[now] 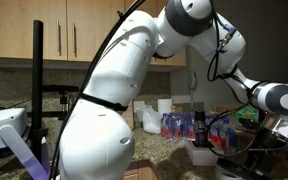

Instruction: Pick up the bottle and remote, then put them on the box

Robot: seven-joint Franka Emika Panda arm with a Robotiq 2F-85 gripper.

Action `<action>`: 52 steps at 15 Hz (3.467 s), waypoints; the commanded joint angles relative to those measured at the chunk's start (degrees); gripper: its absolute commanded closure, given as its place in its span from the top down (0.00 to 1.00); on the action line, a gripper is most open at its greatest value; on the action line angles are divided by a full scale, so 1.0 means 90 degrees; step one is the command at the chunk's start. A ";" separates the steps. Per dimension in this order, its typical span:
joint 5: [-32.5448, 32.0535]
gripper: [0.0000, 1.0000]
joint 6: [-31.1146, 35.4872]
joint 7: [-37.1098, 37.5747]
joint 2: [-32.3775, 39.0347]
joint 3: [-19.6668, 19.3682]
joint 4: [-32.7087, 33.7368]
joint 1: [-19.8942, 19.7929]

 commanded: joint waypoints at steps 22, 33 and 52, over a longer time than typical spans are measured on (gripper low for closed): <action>0.0302 1.00 0.0003 -0.0218 -0.0506 -0.0026 -0.0700 -0.0183; 0.0181 0.19 -0.0085 -0.0177 -0.0448 -0.0116 -0.0563 -0.0247; -0.1859 0.19 -0.1850 0.0097 -0.3066 0.0567 0.0681 0.0609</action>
